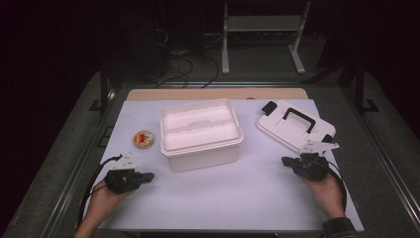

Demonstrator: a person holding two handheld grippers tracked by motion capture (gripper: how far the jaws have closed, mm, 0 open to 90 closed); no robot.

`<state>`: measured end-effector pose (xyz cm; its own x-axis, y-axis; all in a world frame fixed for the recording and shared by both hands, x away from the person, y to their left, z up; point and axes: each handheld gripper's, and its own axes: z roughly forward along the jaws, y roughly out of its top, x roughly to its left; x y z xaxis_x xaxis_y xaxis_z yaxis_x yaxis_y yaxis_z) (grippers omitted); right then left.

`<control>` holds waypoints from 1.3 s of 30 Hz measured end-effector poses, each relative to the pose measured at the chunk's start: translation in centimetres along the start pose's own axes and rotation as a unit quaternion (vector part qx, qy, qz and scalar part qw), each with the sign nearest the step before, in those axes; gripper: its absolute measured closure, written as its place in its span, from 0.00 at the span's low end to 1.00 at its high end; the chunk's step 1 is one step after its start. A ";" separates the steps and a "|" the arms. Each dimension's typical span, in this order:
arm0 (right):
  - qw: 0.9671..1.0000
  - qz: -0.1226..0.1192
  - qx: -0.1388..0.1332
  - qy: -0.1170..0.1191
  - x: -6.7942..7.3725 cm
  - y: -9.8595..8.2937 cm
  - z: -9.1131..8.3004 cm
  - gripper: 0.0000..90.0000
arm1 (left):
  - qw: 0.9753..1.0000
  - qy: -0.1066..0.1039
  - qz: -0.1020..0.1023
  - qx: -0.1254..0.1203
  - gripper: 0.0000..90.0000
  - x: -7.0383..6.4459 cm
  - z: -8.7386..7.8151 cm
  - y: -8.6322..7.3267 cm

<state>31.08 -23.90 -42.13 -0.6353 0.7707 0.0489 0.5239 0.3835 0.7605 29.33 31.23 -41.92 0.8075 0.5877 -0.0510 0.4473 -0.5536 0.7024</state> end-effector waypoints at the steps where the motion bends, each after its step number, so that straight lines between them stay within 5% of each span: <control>1: 1.000 -0.002 0.000 0.004 0.1 0.4 0.2 0.99 | 1.000 0.000 -0.004 -0.002 1.00 0.0 0.0 0.2; 14: 0.997 -0.057 -0.010 0.045 1.5 5.6 3.4 0.99 | 0.999 0.017 -0.001 -0.046 1.00 1.1 -1.1 3.1; 28: 0.993 -0.081 -0.034 0.073 2.5 10.1 6.3 0.99 | 0.998 0.023 0.010 -0.066 1.00 1.8 -0.3 6.0; 39: 0.990 -0.095 -0.043 0.090 3.1 11.4 7.3 0.99 | 0.997 0.021 0.014 -0.076 1.00 1.9 0.3 7.2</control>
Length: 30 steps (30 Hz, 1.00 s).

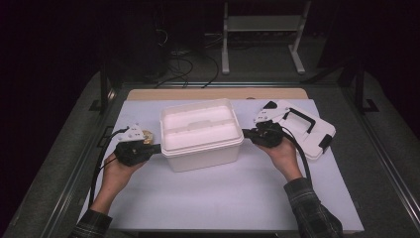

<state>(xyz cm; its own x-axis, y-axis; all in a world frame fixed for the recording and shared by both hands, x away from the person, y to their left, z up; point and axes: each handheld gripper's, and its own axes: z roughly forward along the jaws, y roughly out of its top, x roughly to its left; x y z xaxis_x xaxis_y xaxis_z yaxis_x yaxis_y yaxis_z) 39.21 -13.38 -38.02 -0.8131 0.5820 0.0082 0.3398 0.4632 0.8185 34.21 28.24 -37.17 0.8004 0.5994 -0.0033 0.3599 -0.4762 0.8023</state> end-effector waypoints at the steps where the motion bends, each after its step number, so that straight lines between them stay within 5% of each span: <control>1: 1.000 -0.003 0.001 -0.004 0.1 0.0 0.0 0.99 | 1.000 -0.001 -0.001 0.000 1.00 0.0 0.0 0.0; 14: 1.000 0.004 0.004 0.016 0.5 -0.7 -1.2 1.00 | 1.000 -0.018 0.005 -0.001 1.00 -0.6 -0.2 0.1; 30: 1.000 -0.007 0.011 0.019 3.0 -2.8 -4.6 1.00 | 0.999 -0.049 0.022 -0.002 1.00 -3.0 -0.5 -0.1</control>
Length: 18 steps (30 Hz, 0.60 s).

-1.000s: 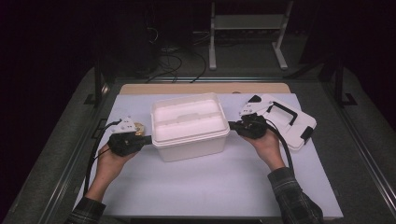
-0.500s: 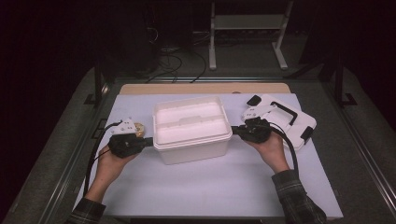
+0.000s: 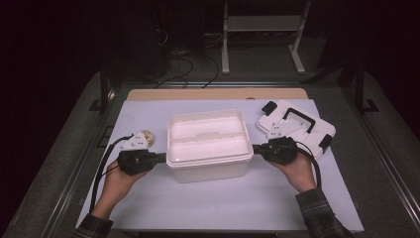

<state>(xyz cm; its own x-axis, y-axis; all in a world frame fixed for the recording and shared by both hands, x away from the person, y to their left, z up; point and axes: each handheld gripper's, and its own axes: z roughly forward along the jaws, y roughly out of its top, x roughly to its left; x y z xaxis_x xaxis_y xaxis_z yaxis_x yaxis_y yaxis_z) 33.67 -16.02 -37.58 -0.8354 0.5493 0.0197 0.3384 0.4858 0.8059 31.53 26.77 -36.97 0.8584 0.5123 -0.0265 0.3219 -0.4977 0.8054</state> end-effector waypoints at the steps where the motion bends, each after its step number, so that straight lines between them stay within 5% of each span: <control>1: 1.000 0.001 0.001 0.001 0.2 -0.1 -0.2 1.00 | 1.000 -0.003 -0.001 -0.001 1.00 -0.2 0.0 -0.1; 18: 1.000 -0.012 0.006 0.016 3.9 -2.2 -3.2 1.00 | 1.000 -0.024 0.007 0.000 1.00 -2.5 -0.8 -0.6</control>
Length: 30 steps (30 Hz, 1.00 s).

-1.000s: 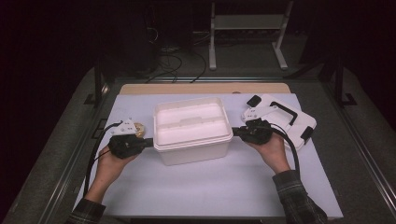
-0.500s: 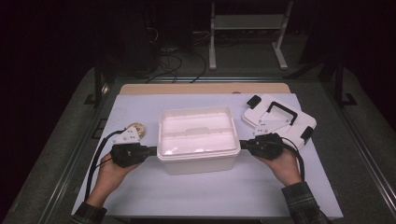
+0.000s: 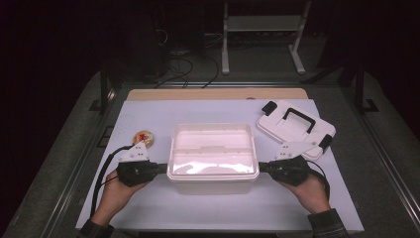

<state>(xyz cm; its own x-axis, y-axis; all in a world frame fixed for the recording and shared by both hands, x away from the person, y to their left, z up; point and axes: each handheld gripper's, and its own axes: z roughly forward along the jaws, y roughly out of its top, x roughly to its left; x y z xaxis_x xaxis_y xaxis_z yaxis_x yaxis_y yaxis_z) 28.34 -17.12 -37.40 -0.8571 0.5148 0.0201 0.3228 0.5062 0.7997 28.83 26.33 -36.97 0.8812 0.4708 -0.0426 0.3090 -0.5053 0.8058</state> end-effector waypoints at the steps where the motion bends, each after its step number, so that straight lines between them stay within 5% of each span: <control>1: 1.000 -0.002 0.000 0.001 0.4 -0.2 -0.2 1.00 | 1.000 -0.003 0.000 0.000 1.00 -0.2 -0.1 -0.1; 12: 1.000 0.001 -0.002 0.005 1.5 -1.0 -1.2 1.00 | 1.000 -0.014 0.004 0.003 1.00 -1.8 -0.4 -0.4; 18: 1.000 0.001 -0.007 0.009 1.3 -1.1 -1.2 0.98 | 1.000 -0.017 0.000 -0.002 0.98 -1.4 -0.5 -0.5; 30: 0.998 0.045 0.011 -0.050 -0.9 -3.0 -0.4 0.51 | 0.998 0.046 -0.018 0.036 0.61 0.8 -1.0 -1.9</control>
<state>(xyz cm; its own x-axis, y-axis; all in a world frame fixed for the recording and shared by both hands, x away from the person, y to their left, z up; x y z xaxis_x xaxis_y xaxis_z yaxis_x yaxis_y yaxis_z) 27.97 -19.41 -39.61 -0.7804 0.6246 0.0310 0.4064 0.4689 0.7842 28.60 28.37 -37.90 0.8327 0.5535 -0.0139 0.3682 -0.5349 0.7605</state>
